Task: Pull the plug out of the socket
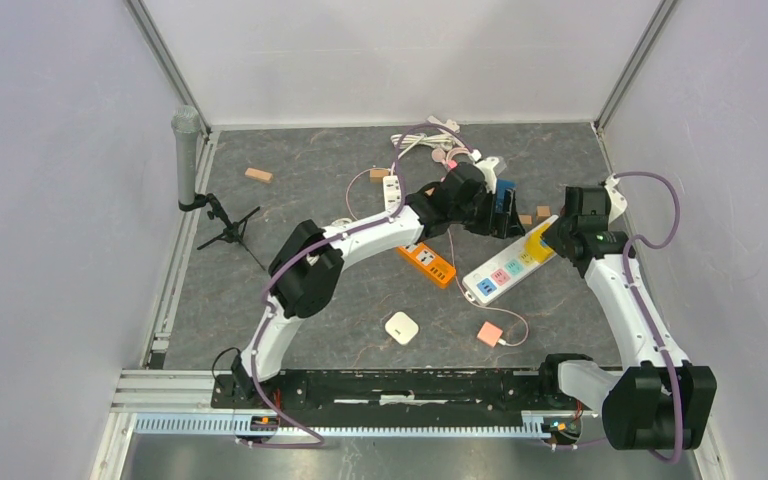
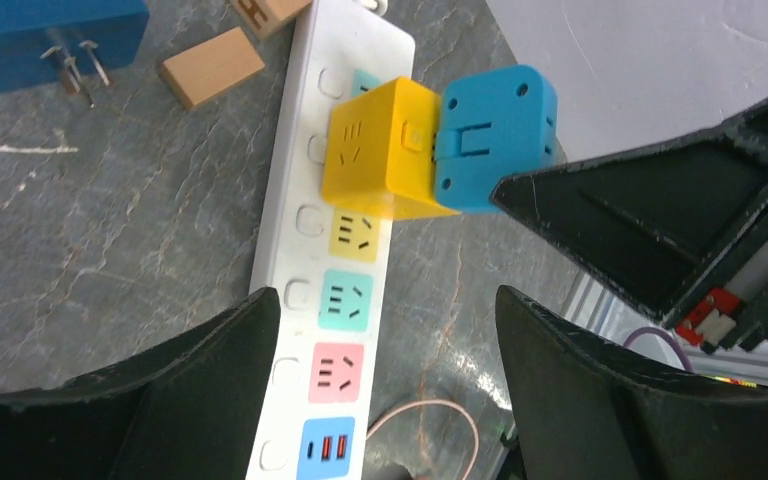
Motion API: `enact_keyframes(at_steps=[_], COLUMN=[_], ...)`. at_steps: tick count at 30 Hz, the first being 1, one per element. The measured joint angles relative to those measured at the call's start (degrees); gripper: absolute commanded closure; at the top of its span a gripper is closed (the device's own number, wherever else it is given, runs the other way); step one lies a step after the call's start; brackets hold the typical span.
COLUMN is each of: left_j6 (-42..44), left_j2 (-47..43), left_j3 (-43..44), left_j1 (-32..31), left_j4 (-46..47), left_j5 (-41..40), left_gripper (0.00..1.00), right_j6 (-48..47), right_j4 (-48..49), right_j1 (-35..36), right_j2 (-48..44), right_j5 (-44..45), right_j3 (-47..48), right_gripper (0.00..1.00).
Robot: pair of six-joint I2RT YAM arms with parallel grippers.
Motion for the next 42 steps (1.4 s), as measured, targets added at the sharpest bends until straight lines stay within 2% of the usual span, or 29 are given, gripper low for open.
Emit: enact_keyframes(at_steps=[8, 12, 22, 28, 36, 42], left_j6=[-0.55, -0.59, -0.55, -0.48, -0.15, 0.17], left_j2=[7.5, 12.46, 17.9, 18.21, 18.91, 19.71], left_j3=[9.07, 14.29, 16.98, 18.05, 18.67, 18.86], left_j1=[-1.16, -1.99, -2.34, -2.34, -2.45, -2.47], left_j4=[-0.52, -2.05, -5.73, -7.23, -10.27, -12.09], left_j5=[-0.11, -0.17, -0.5, -1.68, -3.52, -4.52], left_gripper=[0.35, 0.38, 0.43, 0.43, 0.44, 0.43], right_j6=[-0.74, -0.81, -1.77, -2.62, -5.38, -6.58], right_j4=[1.68, 2.64, 3.02, 2.21, -0.57, 3.13], right_j1=[0.0, 0.0, 0.0, 0.0, 0.0, 0.07], right_j2=[-1.49, -2.05, -2.03, -1.46, -0.07, -0.31], right_j5=[-1.09, -1.29, -2.29, -2.38, -2.19, -1.07], right_j3=[-1.6, -2.29, -2.23, -0.96, 4.81, 8.13], right_gripper=[1.0, 1.0, 1.0, 1.0, 1.0, 1.0])
